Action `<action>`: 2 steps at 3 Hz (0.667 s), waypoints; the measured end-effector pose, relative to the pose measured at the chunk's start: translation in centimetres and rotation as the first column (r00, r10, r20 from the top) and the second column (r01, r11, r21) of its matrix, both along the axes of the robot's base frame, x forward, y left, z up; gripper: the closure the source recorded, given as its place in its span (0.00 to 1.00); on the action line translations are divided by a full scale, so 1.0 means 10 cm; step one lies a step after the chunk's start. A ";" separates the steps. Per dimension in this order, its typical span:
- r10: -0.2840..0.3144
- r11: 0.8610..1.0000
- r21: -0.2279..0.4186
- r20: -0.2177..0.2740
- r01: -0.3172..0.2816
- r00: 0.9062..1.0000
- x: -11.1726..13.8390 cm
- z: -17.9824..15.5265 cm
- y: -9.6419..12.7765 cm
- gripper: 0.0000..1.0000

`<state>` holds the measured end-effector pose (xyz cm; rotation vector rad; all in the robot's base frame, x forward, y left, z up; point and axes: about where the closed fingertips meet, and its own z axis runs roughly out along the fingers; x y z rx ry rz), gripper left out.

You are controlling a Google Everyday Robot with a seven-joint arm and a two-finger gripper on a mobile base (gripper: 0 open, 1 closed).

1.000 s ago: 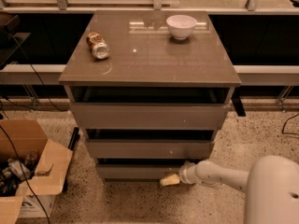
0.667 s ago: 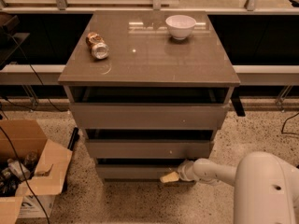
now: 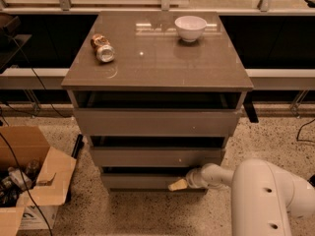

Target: Open bottom drawer

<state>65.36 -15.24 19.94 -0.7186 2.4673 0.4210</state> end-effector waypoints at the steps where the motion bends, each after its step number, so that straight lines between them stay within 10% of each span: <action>1: -0.009 1.000 0.005 -0.062 0.010 0.998 -0.19 -0.14 -0.06 0.18; 2: -0.009 1.000 0.005 -0.062 0.010 0.998 -0.19 -0.11 -0.06 0.42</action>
Offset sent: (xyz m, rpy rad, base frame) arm -0.1232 -0.0198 -0.0518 0.0036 0.2962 -0.0071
